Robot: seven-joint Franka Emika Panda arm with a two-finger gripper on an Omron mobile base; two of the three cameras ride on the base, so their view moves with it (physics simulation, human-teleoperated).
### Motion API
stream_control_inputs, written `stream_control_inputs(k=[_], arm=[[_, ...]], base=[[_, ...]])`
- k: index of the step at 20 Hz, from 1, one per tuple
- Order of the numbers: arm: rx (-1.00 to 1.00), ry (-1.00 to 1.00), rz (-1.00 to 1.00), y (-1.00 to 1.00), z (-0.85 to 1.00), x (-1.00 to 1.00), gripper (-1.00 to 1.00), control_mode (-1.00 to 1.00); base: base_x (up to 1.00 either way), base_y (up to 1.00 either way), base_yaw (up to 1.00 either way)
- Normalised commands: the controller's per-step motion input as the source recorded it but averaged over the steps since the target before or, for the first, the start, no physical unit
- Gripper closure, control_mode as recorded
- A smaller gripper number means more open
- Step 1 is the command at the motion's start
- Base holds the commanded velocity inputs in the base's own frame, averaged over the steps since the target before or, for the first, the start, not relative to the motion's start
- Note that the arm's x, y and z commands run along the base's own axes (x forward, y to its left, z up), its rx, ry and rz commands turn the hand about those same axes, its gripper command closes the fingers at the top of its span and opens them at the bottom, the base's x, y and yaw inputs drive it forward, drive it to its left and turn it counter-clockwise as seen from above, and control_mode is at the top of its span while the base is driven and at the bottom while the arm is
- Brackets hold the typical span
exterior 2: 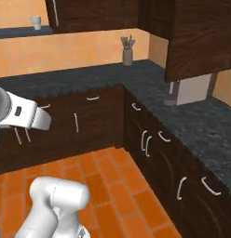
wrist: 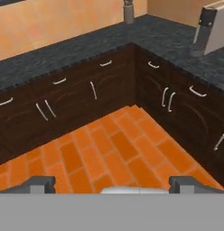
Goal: Gather all objects into one cabinet and sort the glasses and bowls to opposite sides.
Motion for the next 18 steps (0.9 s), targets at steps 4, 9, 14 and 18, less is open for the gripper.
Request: stream_control_inputs(k=[4, 9, 14, 18], arm=[[0.0, 0.0, 0.0, 0.0, 0.0, 0.0, -1.0, 1.0], [0.0, 0.0, 0.0, 0.0, 0.0, 0.0, -1.0, 1.0], [0.0, 0.0, 0.0, 0.0, 0.0, 0.0, -1.0, 1.0], [0.0, 0.0, 0.0, 0.0, 0.0, 0.0, -1.0, 1.0]], base=[[0.0, 0.35, 0.62], [0.0, 0.39, 0.58], [0.05, 0.75, 0.23], [0.16, 0.66, 0.39]])
